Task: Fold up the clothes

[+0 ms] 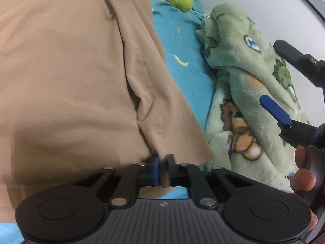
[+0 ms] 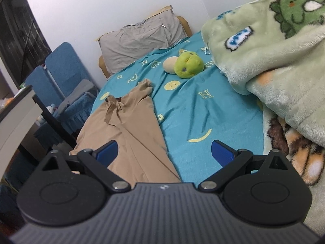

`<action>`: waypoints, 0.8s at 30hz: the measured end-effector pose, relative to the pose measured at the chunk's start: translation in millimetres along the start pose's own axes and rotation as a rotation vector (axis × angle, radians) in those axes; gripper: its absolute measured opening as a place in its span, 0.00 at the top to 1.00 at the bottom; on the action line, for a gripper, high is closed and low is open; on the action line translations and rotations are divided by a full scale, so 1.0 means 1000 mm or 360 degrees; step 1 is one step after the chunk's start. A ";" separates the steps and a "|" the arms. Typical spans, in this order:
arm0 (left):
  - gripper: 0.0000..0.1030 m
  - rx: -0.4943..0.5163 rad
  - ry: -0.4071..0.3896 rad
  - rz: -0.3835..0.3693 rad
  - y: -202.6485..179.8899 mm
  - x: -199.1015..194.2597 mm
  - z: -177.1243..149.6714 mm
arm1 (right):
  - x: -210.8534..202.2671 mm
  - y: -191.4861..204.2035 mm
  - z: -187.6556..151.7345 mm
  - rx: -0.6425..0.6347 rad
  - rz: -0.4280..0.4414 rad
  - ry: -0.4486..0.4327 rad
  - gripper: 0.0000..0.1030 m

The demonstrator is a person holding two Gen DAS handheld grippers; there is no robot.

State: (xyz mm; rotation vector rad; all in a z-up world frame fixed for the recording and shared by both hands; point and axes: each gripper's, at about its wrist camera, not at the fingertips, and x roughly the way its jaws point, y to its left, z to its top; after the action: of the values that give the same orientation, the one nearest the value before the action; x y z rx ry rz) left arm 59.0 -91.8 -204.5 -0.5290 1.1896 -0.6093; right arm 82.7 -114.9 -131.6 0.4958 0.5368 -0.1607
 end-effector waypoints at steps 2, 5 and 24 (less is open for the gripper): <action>0.97 0.0007 -0.0027 -0.0021 -0.001 -0.008 -0.002 | 0.002 0.001 -0.001 -0.0013 -0.0015 0.0012 0.03; 0.99 0.0018 -0.0083 -0.0092 -0.006 -0.024 -0.002 | 0.005 0.000 -0.002 -0.0014 -0.0024 0.0038 0.03; 0.99 -0.0077 -0.0047 0.0251 0.009 -0.081 0.004 | 0.015 -0.021 -0.002 0.0189 -0.0048 0.0113 0.03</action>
State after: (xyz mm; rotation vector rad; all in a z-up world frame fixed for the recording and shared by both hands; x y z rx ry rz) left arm 43.6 -29.9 -154.4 -0.4784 1.2078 -0.4375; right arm 88.9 -132.8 -149.3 0.6108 0.6069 -0.2047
